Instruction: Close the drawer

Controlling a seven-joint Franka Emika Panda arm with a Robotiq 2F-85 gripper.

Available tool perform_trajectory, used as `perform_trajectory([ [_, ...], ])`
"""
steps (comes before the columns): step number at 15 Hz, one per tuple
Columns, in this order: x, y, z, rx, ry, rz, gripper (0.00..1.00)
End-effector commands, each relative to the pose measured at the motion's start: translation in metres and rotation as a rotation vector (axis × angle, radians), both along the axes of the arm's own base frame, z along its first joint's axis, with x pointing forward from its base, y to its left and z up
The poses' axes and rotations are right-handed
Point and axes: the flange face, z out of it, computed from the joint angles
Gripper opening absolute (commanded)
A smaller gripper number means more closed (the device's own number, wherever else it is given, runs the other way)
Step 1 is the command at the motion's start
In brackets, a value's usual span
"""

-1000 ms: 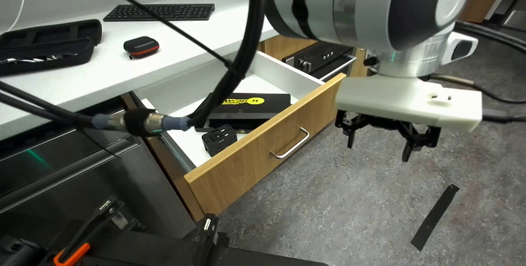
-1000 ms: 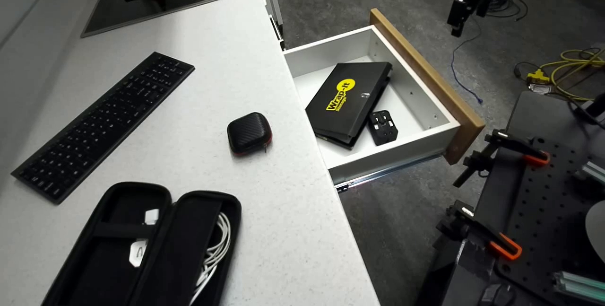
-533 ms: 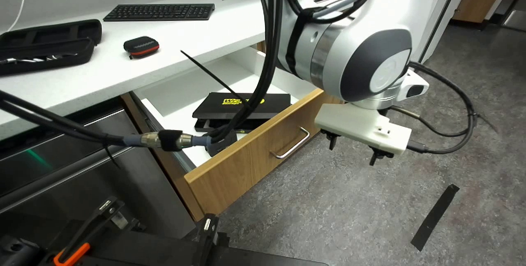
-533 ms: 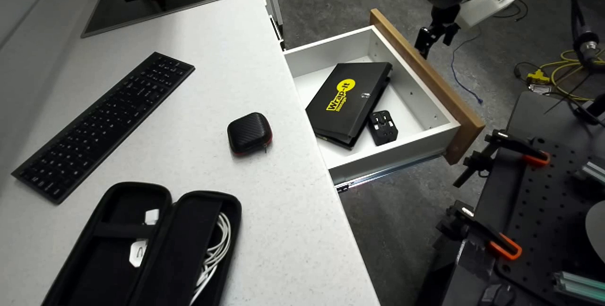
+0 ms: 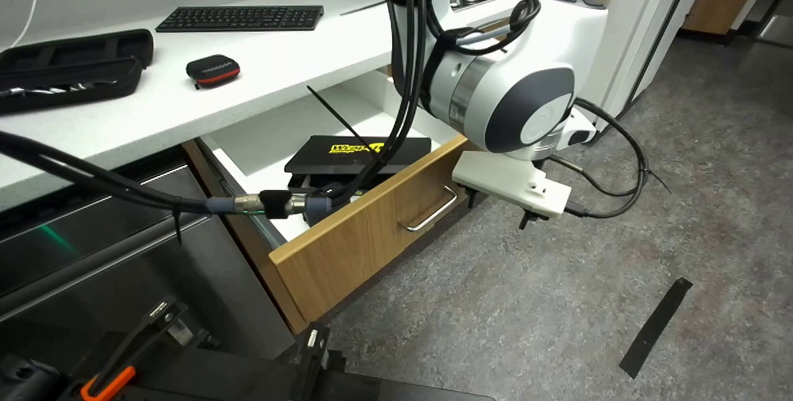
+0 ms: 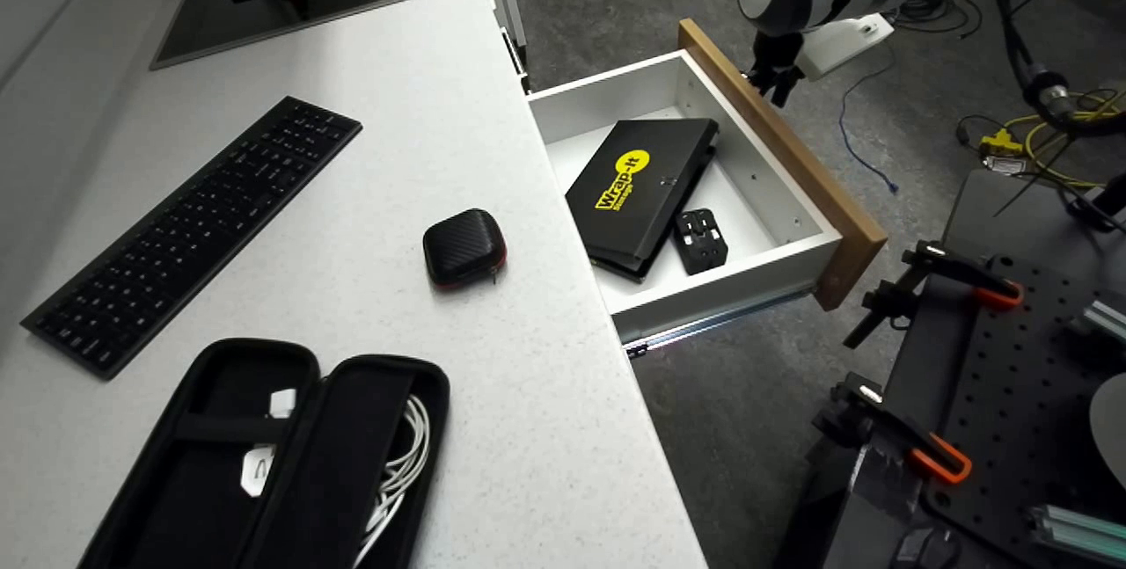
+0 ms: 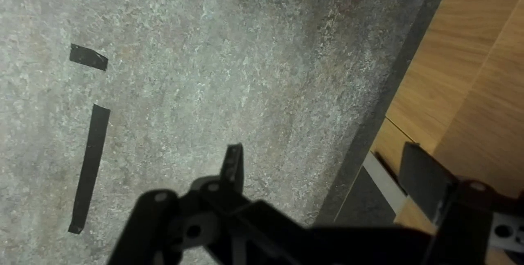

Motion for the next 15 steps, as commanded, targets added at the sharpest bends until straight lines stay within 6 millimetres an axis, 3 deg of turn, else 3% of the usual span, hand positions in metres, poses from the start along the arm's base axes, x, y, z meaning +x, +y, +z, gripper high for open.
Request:
perform_trajectory([
  [1,0.013,0.018,0.007,0.051,-0.053,0.06,1.0],
  [6,0.028,0.041,0.015,0.089,-0.067,0.102,1.0],
  [7,0.026,0.036,0.007,0.061,-0.054,0.086,1.0],
  [15,0.026,0.037,0.006,0.061,-0.052,0.089,1.0],
])
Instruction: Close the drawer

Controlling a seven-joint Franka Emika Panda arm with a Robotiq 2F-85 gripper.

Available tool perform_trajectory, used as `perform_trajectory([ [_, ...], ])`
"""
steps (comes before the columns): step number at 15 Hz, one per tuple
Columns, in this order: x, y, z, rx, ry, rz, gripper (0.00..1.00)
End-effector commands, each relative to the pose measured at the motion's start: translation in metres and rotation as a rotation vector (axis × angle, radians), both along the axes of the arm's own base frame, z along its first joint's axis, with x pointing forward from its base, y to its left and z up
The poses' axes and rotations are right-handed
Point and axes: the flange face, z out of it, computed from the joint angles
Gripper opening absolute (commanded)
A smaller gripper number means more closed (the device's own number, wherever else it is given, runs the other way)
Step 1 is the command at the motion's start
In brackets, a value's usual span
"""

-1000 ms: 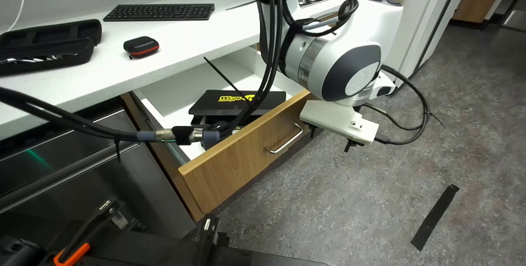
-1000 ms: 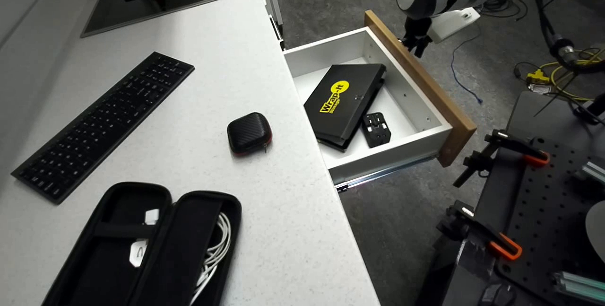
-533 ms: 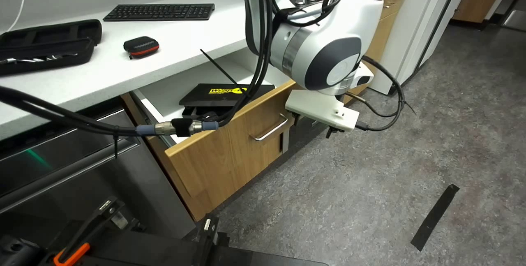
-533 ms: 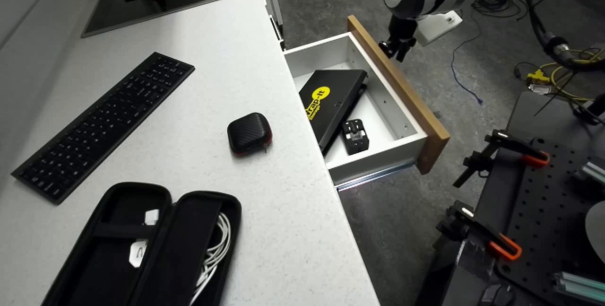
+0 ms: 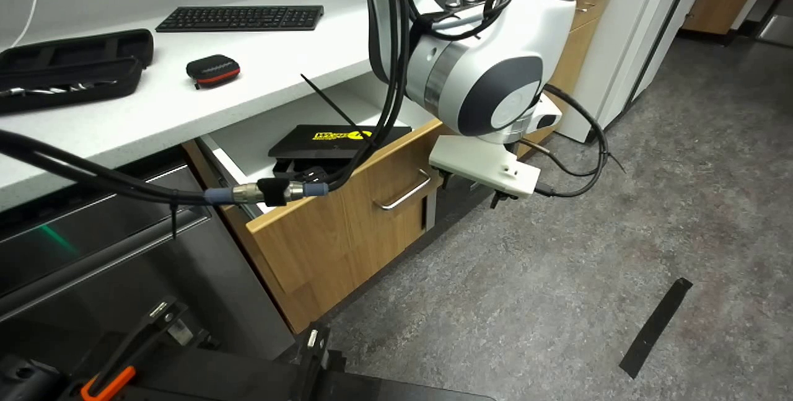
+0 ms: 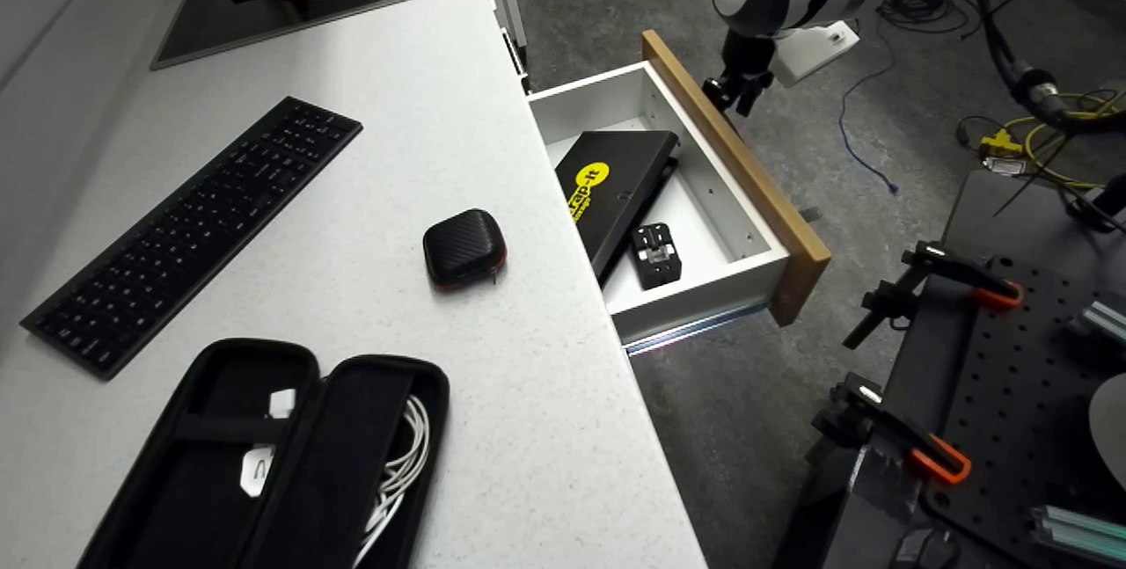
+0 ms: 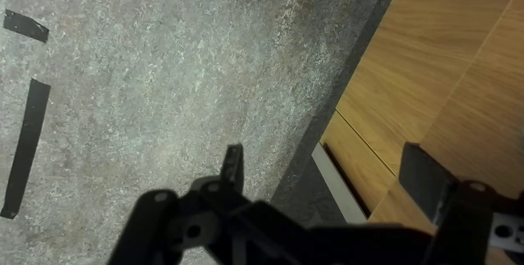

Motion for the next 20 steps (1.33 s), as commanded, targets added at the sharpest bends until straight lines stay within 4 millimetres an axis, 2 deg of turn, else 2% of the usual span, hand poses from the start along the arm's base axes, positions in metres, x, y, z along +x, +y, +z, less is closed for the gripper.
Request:
perform_trajectory([
  [1,0.0,0.0,0.0,0.0,0.001,0.0,1.0],
  [5,0.017,0.029,-0.014,0.011,0.002,0.068,1.0],
  [9,0.053,0.075,-0.014,0.039,-0.064,0.126,1.0],
  [14,0.106,0.147,-0.013,0.132,-0.117,0.223,1.0],
  [17,0.137,0.178,-0.016,0.168,-0.159,0.266,1.0],
  [20,0.158,0.201,-0.018,0.202,-0.202,0.296,1.0],
])
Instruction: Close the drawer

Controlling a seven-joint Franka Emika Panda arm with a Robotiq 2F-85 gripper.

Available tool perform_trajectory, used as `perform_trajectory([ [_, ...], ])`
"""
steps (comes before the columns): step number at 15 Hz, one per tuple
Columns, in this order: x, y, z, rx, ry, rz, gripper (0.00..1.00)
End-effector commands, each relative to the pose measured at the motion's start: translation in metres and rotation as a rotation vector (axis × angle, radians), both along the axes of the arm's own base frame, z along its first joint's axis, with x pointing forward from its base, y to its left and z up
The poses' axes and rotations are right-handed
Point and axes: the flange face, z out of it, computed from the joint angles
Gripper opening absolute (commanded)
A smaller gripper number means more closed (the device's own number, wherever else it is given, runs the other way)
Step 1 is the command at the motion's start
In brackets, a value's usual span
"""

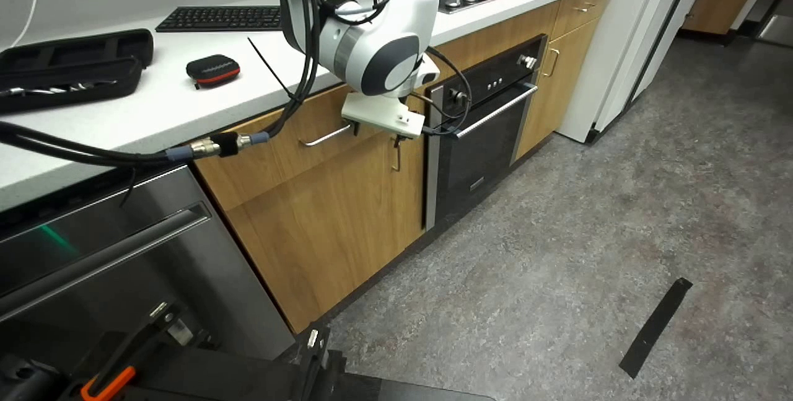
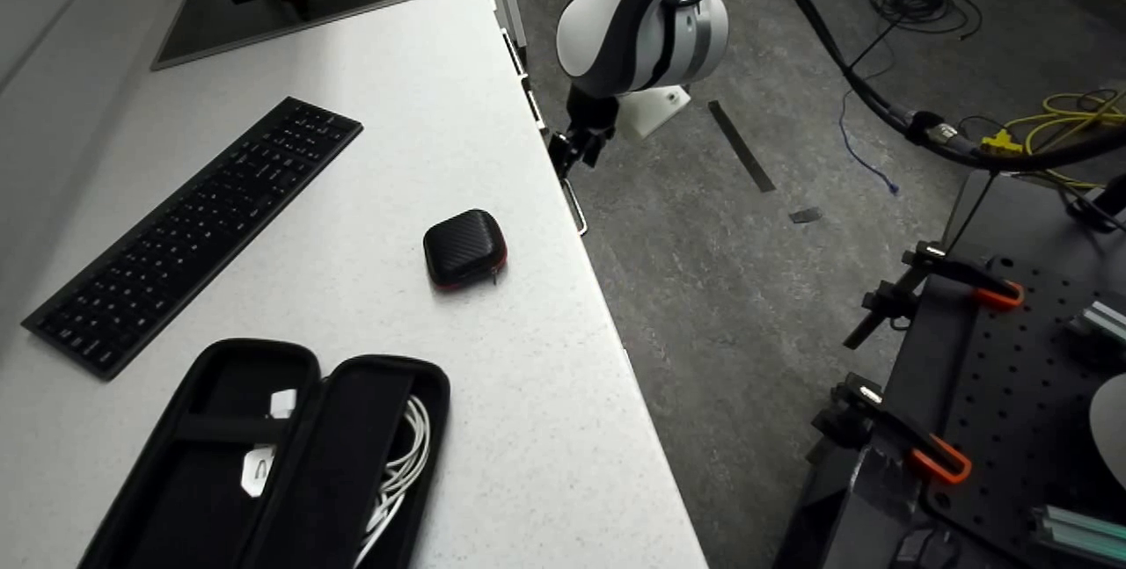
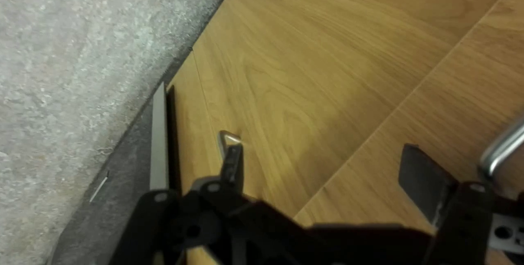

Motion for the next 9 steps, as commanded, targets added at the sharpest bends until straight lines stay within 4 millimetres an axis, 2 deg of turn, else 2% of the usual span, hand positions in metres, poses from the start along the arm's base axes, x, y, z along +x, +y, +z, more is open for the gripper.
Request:
perform_trajectory([
  [1,0.027,0.026,-0.01,0.062,-0.042,0.046,1.0],
  [4,0.017,0.016,-0.016,0.046,0.007,0.081,1.0],
  [5,0.011,0.005,-0.011,0.014,-0.014,0.052,1.0],
  [9,0.013,0.004,-0.011,0.02,-0.003,0.057,1.0],
])
